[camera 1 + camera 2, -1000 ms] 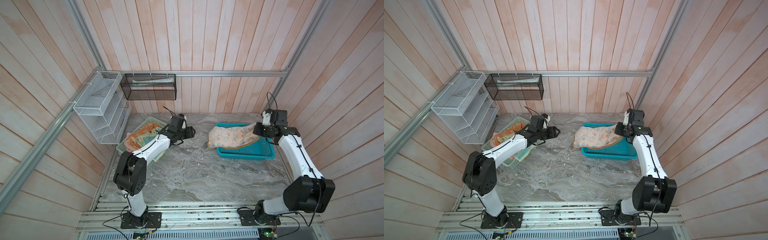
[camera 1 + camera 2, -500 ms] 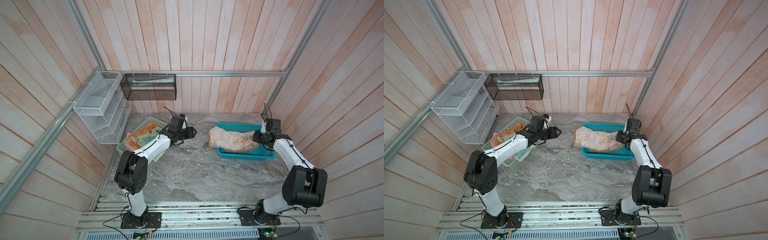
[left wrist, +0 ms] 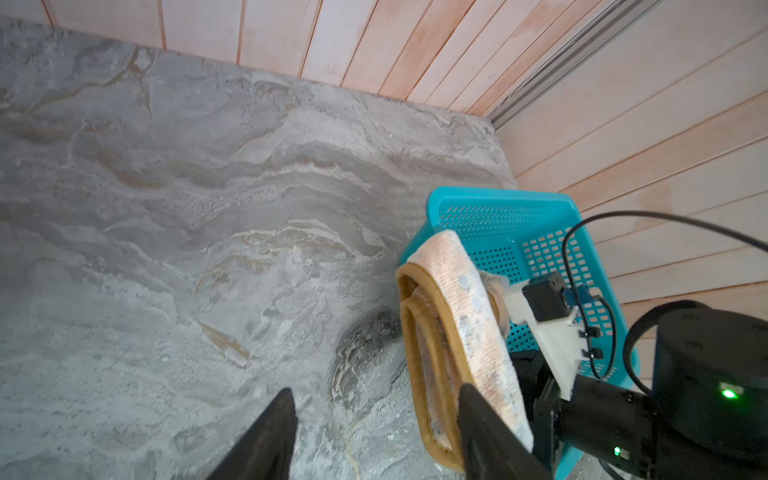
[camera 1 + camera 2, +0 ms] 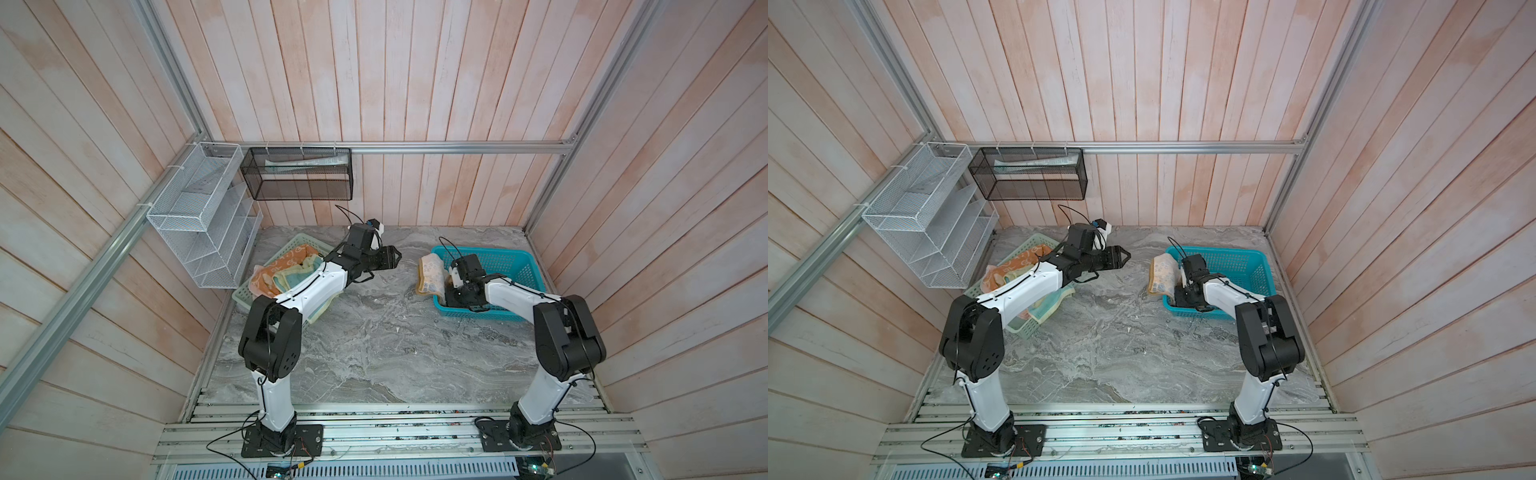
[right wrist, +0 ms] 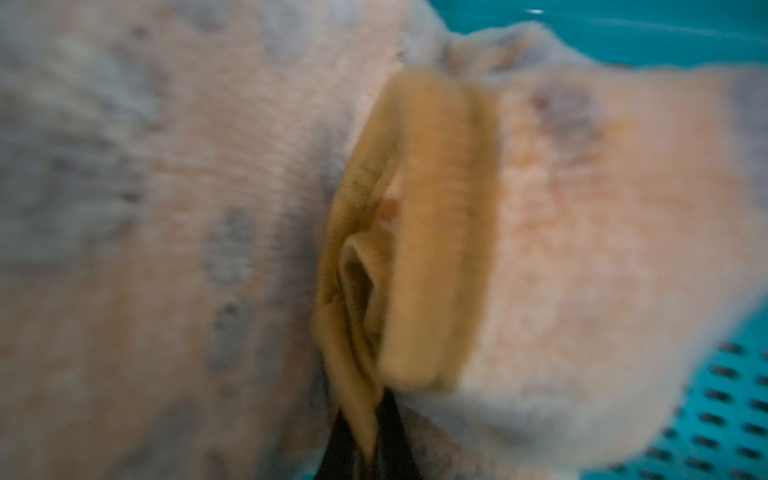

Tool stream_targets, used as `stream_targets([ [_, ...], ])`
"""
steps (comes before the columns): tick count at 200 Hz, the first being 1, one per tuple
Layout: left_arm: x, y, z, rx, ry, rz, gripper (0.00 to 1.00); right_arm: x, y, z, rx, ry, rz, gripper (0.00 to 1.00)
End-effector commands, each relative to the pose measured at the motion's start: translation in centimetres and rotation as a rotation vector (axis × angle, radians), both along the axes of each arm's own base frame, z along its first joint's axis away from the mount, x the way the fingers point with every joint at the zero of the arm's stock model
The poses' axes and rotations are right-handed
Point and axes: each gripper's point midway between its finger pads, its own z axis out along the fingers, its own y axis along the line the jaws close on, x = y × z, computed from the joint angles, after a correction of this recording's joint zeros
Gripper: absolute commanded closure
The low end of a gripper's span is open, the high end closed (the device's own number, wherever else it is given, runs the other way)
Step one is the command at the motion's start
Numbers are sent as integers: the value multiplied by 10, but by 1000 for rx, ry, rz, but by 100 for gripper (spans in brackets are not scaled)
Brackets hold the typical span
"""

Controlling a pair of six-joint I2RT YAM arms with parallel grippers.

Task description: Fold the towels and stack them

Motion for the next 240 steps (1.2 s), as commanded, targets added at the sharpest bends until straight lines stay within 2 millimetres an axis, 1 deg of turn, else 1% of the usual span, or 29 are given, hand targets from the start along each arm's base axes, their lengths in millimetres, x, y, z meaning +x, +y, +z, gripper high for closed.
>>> stream_targets([
  [1, -8, 17, 3, 18, -7, 30, 36, -1, 40, 0, 55, 9, 76, 100],
  [25, -16, 33, 1, 29, 2, 71, 36, -17, 85, -7, 77, 39, 181, 100],
  [42, -18, 45, 2, 34, 3, 99, 36, -27, 111, -3, 99, 45, 228, 100],
  [56, -19, 54, 6, 36, -1, 123, 36, -31, 126, 5, 117, 37, 252, 100],
  [67, -19, 60, 11, 36, -10, 137, 36, -29, 130, 17, 125, 25, 250, 100],
  [78, -19, 65, 18, 37, -24, 150, 36, -23, 126, 33, 106, -5, 230, 100],
  [90, -19, 70, 26, 34, -43, 161, 36, -13, 118, 59, 75, -56, 212, 100],
  [111, -16, 77, 38, 27, -68, 177, 36, 3, 99, 110, 45, -137, 185, 100],
  [132, -12, 85, 45, 23, -81, 193, 36, 16, 83, 157, 39, -218, 163, 100],
  [150, -10, 89, 48, 22, -86, 201, 36, 22, 73, 187, 29, -282, 163, 100],
  [184, -10, 93, 48, 21, -88, 207, 36, 30, 54, 222, 3, -328, 148, 100],
  [200, -10, 94, 47, 22, -87, 207, 36, 35, 46, 233, -14, -347, 142, 100],
  [240, -12, 95, 43, 29, -80, 202, 36, 43, 16, 235, -31, -334, 89, 100],
])
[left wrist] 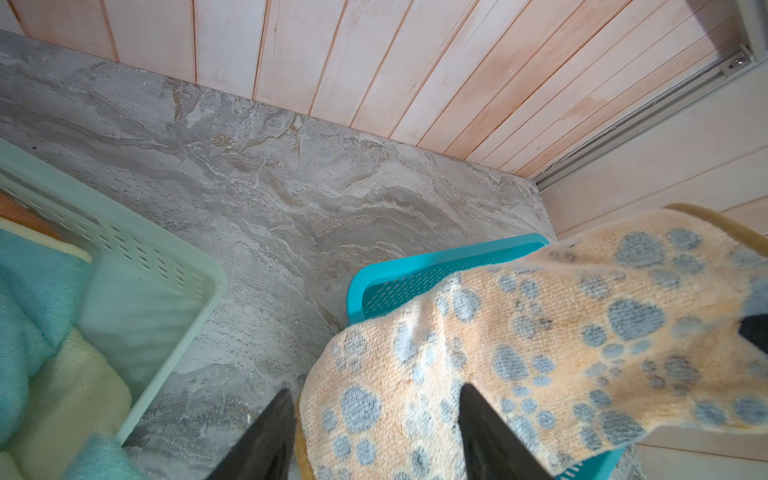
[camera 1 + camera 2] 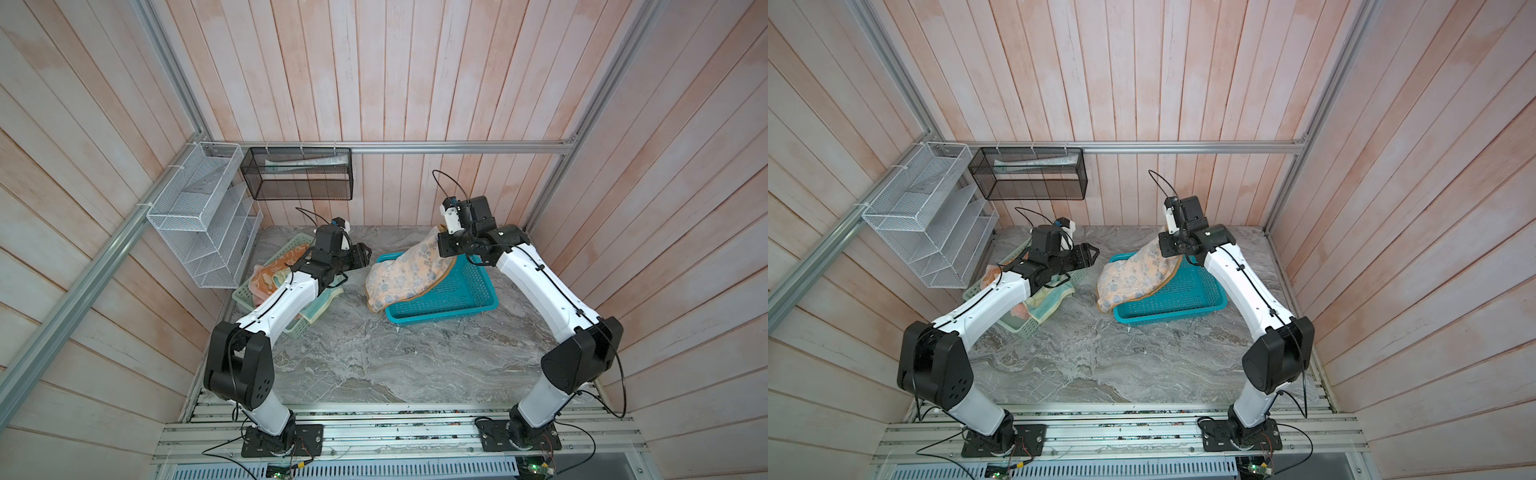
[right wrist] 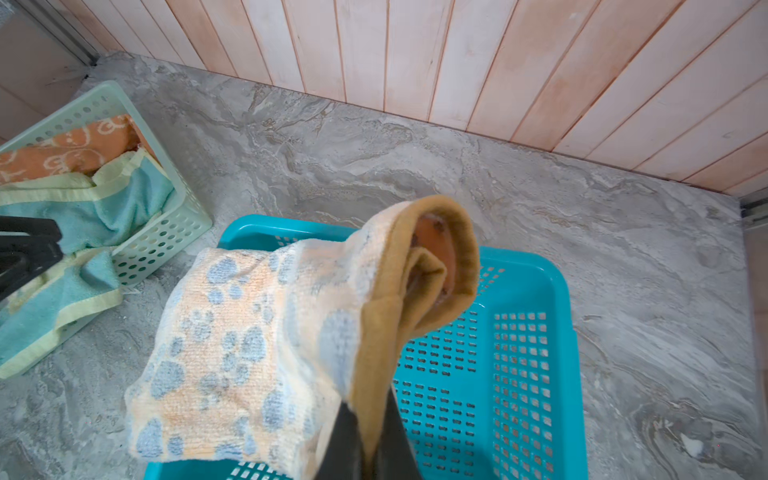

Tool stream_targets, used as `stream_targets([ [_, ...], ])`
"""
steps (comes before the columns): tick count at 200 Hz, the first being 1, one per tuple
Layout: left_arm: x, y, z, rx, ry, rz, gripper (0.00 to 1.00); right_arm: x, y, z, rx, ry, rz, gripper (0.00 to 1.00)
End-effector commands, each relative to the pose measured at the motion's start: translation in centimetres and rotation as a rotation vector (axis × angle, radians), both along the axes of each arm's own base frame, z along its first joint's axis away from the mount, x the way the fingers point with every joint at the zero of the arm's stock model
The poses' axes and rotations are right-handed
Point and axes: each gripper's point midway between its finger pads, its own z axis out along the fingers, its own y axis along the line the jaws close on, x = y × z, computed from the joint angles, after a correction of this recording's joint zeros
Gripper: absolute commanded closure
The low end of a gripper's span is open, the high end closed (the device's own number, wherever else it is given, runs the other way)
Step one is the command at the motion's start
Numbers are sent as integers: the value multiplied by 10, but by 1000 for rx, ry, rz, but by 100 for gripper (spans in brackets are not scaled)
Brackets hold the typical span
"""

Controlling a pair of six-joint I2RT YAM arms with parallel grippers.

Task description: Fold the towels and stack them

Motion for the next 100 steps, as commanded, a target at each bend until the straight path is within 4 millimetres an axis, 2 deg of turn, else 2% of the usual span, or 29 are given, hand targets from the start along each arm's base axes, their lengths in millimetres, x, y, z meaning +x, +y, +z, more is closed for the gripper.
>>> stream_targets([
  [1, -5, 6, 4, 15, -13, -2, 36, 1, -24, -5, -51, 32, -39, 100],
  [17, -5, 7, 1, 22, -5, -1, 36, 5, -44, -11, -54, 37, -74, 100],
  [30, -6, 8, -2, 23, -1, -1, 36, 9, -65, -28, -58, 52, -114, 100],
  [49, -4, 7, -5, 29, 3, -7, 36, 9, -87, -74, -72, 95, -158, 100],
  [73, 4, -3, -15, 42, 33, -57, 35, -1, -87, -145, -98, 200, -141, 100],
  [86, 10, -9, -23, 45, 65, -81, 35, -7, -89, -174, -129, 265, -143, 100],
  [100, 15, -14, -28, 40, 78, -100, 34, -10, -91, -190, -173, 295, -145, 100],
])
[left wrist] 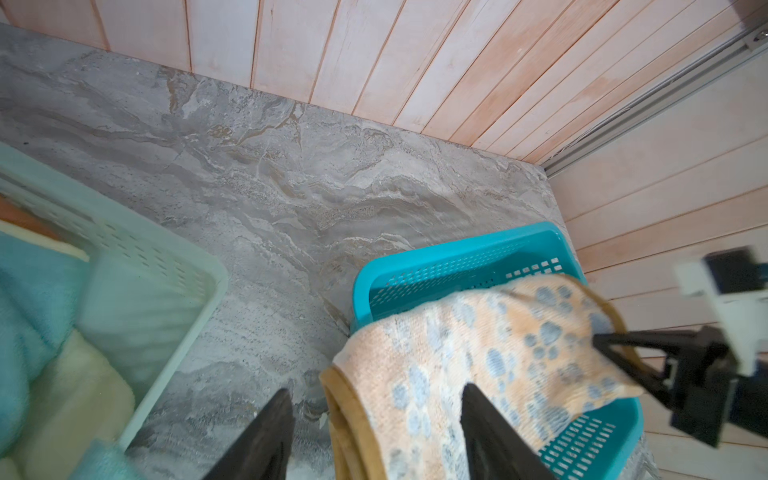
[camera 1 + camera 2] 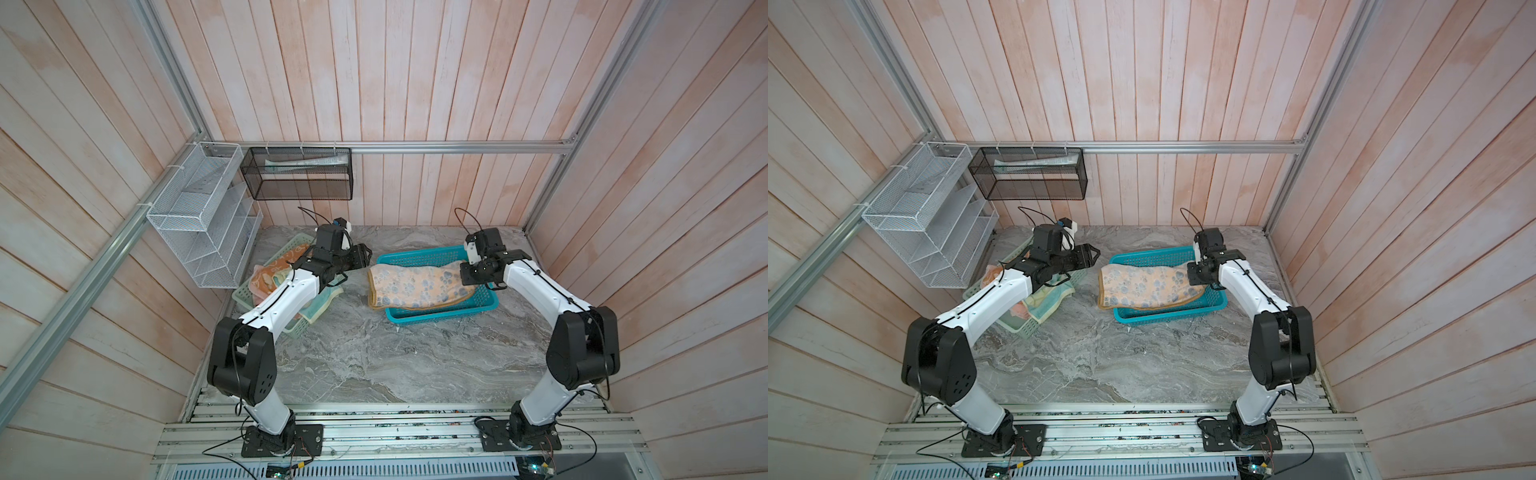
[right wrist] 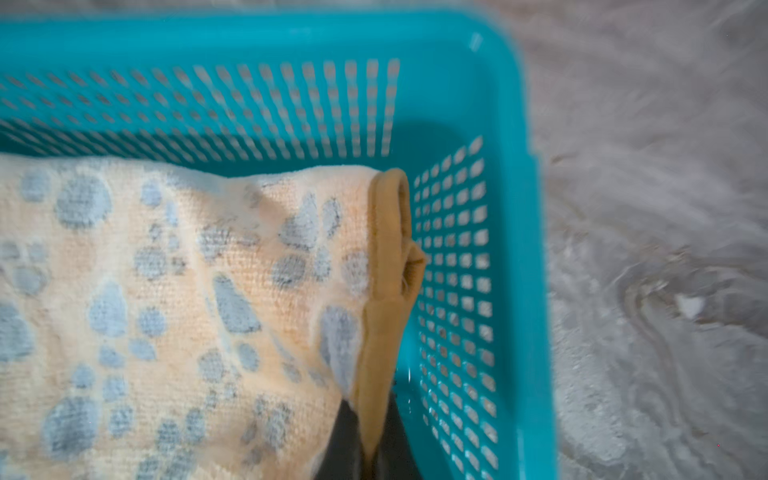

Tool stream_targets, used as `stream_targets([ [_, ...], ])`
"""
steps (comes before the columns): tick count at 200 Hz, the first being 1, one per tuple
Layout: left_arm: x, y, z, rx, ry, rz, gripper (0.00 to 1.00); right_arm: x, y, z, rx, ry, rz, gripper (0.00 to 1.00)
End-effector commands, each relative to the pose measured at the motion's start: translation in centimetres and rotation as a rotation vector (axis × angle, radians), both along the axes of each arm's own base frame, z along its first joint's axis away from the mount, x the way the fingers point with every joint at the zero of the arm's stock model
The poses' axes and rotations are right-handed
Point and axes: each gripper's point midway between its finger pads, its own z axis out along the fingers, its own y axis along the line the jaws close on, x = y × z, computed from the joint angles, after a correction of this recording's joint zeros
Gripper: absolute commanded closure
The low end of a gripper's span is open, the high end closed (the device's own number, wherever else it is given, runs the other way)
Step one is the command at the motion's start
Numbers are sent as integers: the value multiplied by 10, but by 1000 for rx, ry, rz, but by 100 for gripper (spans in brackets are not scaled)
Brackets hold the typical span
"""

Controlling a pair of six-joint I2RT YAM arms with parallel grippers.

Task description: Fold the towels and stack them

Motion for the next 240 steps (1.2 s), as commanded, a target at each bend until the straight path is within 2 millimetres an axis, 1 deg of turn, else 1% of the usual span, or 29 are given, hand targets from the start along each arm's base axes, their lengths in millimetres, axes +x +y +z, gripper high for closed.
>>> stream_targets([
  [1, 6, -9, -15, 12, 46, -58, 34, 7, 2, -19, -46, -4, 19, 100],
  [15, 9, -12, -18, 6, 50, -63, 34, 7, 2, -19, -84, -16, 30, 100],
  [39, 10, -13, -25, 3, 63, -59, 34, 17, -1, -2, -125, -74, 33, 100],
  [56, 8, -12, -30, 2, 73, -54, 34, 23, -2, 6, -149, -103, 37, 100],
  [90, 5, -9, -35, 4, 84, -42, 34, 31, -6, 12, -205, -125, 41, 100],
  [117, 5, -7, -36, 13, 85, -40, 35, 32, -11, 20, -228, -144, 21, 100],
  [132, 5, -6, -37, 19, 87, -38, 34, 31, -18, 25, -250, -157, -9, 100],
  [150, 5, -6, -35, 22, 85, -39, 34, 29, -31, 27, -294, -162, -69, 100],
  [157, 5, -6, -34, 22, 83, -38, 34, 27, -34, 28, -299, -156, -80, 89],
  [161, 5, -6, -33, 25, 80, -38, 34, 27, -34, 30, -295, -157, -87, 78],
  [163, 4, -6, -33, 25, 80, -38, 34, 27, -34, 30, -294, -155, -90, 75],
  [168, 4, -5, -32, 26, 78, -37, 34, 26, -34, 33, -286, -156, -95, 63],
  [174, 4, -5, -30, 28, 74, -36, 34, 25, -32, 37, -272, -156, -103, 56],
  [181, 4, -4, -28, 32, 70, -34, 34, 24, -30, 44, -256, -167, -113, 50],
  [198, 3, -2, -23, 40, 61, -30, 34, 24, -27, 68, -213, -213, -144, 44],
  [220, 0, 1, -16, 44, 49, -25, 34, 23, -21, 99, -149, -283, -161, 43],
  [230, -2, 2, -13, 46, 45, -25, 34, 22, -14, 108, -106, -308, -150, 43],
  [240, -4, 4, -12, 50, 44, -21, 34, 20, -7, 113, -78, -316, -145, 43],
])
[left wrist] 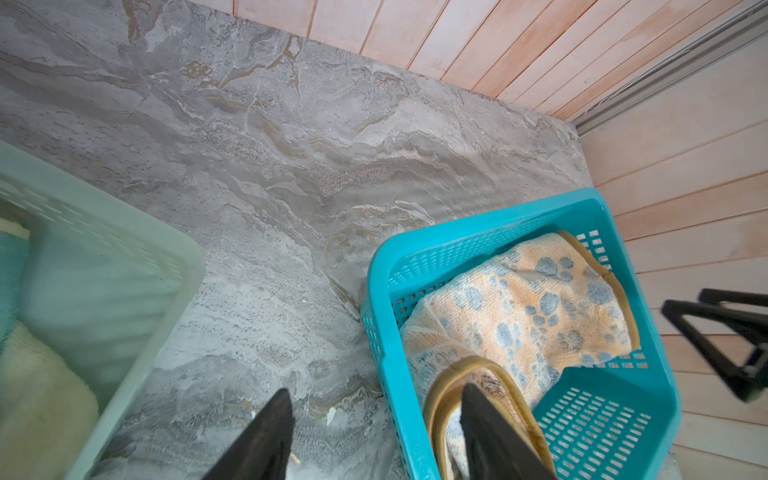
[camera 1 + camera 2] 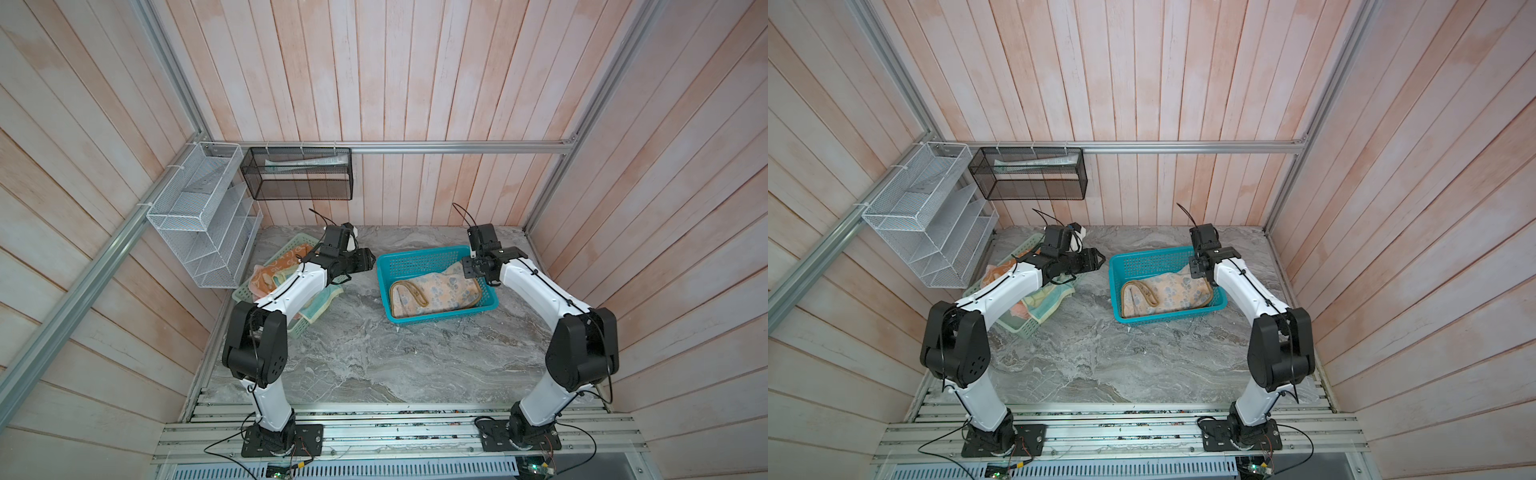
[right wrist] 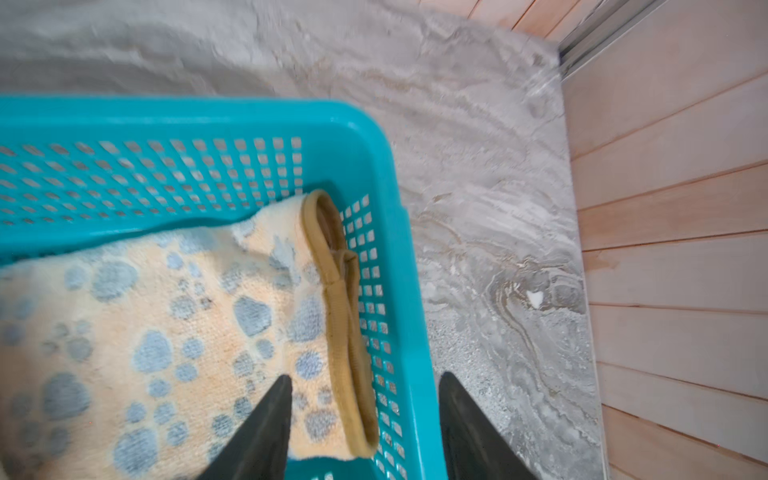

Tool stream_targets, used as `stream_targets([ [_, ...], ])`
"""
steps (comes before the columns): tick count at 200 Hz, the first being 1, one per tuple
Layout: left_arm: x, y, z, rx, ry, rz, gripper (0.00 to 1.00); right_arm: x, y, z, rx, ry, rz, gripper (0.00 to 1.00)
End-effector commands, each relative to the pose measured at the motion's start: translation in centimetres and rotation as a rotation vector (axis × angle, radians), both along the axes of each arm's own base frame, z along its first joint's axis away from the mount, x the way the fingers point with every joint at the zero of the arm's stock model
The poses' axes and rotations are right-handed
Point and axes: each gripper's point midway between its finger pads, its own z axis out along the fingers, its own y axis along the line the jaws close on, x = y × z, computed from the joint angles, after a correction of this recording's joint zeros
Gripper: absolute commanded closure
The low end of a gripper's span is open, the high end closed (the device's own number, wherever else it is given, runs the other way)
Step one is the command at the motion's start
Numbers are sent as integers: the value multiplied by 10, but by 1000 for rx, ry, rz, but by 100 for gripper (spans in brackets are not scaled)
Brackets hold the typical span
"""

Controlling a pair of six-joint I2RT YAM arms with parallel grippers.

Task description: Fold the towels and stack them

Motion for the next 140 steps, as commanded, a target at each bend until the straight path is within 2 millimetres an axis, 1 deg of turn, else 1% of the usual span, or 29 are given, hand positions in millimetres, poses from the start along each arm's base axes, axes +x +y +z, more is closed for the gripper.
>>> stream_targets([
  [1, -6, 8, 20, 17, -45, 7, 34, -3, 16, 35, 97, -79, 4, 43],
  [8, -8, 10, 22, 18, -45, 7, 34, -4, 20, 35, 112, -76, 9, 43],
  [19, -12, 11, 23, 16, -47, 5, 34, -6, 32, 31, 156, -62, 35, 47],
  [39, -21, 10, 17, -12, -26, -12, 35, -13, 73, 6, 300, 7, 166, 61],
  [49, -28, 6, 12, -37, -7, -36, 36, -17, 90, -10, 357, 47, 214, 65],
  [59, -36, 3, 1, -60, 31, -55, 37, -19, 102, -26, 397, 84, 253, 67],
  [72, -47, -1, -16, -88, 84, -73, 41, -20, 111, -48, 420, 133, 288, 71],
  [84, -59, -3, -32, -114, 129, -77, 45, -19, 115, -67, 425, 177, 294, 75],
  [104, -81, -9, -53, -133, 179, -80, 48, -17, 124, -94, 440, 259, 304, 80],
  [119, -97, -19, -66, -138, 212, -92, 49, -22, 137, -103, 467, 311, 323, 83],
  [140, -118, -36, -84, -148, 272, -99, 51, -36, 167, -100, 520, 359, 385, 87],
])
